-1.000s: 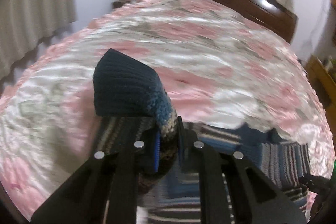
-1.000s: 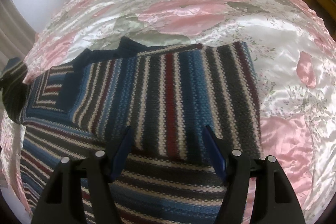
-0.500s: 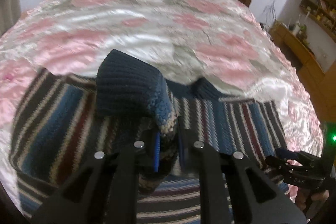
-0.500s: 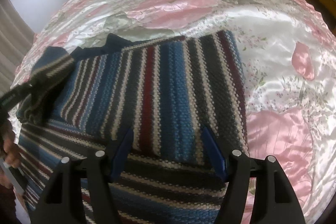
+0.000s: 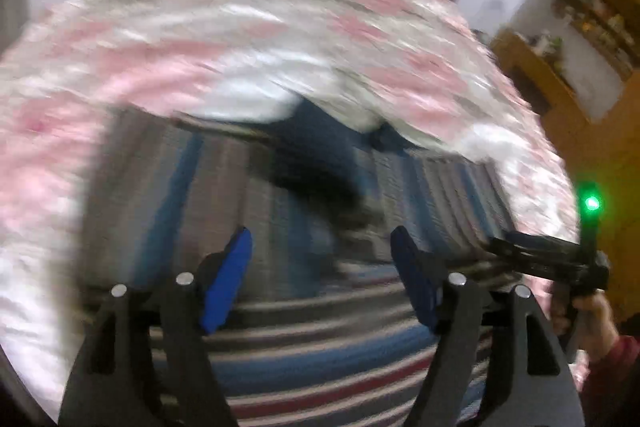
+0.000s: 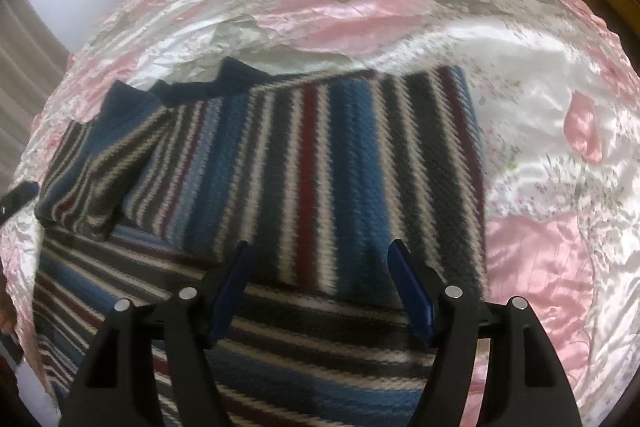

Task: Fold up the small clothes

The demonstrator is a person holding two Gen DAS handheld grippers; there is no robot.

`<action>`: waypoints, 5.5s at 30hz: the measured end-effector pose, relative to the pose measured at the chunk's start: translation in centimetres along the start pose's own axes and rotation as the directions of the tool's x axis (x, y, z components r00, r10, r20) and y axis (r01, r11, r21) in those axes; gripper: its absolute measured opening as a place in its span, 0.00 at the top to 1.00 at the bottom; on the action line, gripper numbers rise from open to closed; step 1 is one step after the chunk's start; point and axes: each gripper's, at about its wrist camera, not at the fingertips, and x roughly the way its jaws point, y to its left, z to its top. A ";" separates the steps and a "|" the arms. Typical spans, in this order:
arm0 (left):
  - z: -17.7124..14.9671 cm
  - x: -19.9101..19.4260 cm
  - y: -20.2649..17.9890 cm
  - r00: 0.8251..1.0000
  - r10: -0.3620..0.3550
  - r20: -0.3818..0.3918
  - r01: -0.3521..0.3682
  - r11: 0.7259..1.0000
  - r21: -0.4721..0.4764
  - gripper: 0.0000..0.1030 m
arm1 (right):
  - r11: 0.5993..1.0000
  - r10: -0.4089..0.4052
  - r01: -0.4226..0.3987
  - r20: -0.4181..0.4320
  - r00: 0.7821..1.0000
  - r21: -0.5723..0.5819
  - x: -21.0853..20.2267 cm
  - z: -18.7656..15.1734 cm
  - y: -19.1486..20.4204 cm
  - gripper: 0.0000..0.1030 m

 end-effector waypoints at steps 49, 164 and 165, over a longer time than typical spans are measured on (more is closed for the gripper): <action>0.6 3.4 10.0 0.965 0.259 -0.032 -0.261 0.957 -0.125 0.29 | 0.949 0.304 -0.297 -0.062 0.951 0.103 6.2 3.8 4.9 0.59; -26.8 -11.8 4.6 0.933 0.165 -0.319 -0.164 0.986 0.031 0.17 | 0.987 0.151 -0.141 -0.168 0.974 0.070 -10.7 -27.7 0.0 0.29; -27.0 -11.7 4.6 0.935 0.145 -0.325 -0.149 0.989 0.014 0.17 | 0.986 0.159 -0.147 -0.172 0.972 0.080 -10.6 -28.1 -0.1 0.29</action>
